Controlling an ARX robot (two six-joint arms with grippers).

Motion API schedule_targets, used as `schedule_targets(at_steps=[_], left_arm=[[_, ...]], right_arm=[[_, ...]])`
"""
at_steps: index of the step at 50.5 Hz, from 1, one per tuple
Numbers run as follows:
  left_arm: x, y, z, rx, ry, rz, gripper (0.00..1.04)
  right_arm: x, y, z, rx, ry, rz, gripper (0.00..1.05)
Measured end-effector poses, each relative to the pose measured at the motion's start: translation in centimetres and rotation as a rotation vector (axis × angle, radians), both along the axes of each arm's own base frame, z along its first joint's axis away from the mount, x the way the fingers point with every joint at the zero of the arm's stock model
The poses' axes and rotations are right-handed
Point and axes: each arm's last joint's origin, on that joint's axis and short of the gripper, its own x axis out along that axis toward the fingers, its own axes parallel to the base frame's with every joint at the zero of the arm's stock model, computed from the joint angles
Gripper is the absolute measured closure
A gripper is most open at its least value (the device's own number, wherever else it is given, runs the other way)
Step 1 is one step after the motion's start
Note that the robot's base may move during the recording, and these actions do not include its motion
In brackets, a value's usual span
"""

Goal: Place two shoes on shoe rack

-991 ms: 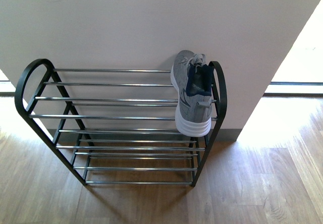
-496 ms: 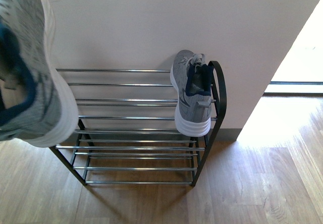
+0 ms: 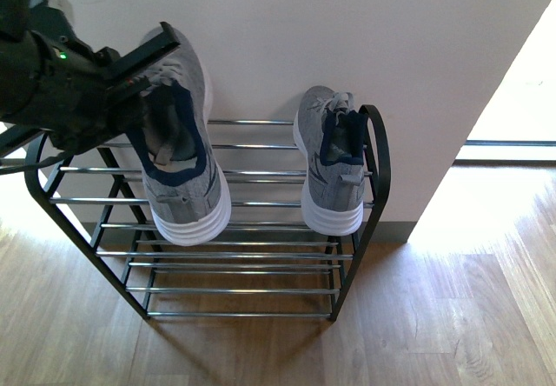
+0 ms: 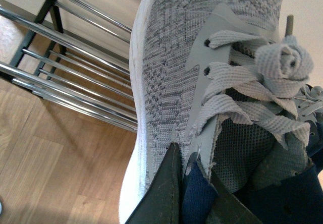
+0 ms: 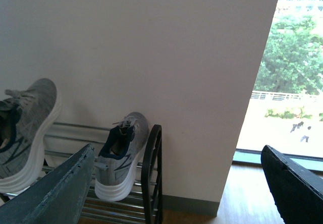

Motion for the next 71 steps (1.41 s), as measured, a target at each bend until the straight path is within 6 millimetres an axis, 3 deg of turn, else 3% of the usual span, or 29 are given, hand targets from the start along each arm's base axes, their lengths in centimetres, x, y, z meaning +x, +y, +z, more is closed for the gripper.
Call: schedule_targets(at_steps=[22,42,71], left_arm=[[4.7,-4.2,-4.1,-0.057,0.093,-0.138,1.03],[6.4,-7.5,-6.7,-0.066,0.135,-0.251,1.03],[7.9,-8.2,-8.0,-0.039,0.146,-0.282,1.03]], right_arm=[[0.0,0.0,0.0,0.000,0.000,0.000,0.09],[0.0,0.0,0.0,0.000,0.000,0.000,0.09],[0.0,0.0,0.0,0.000,0.000,0.000,0.09]])
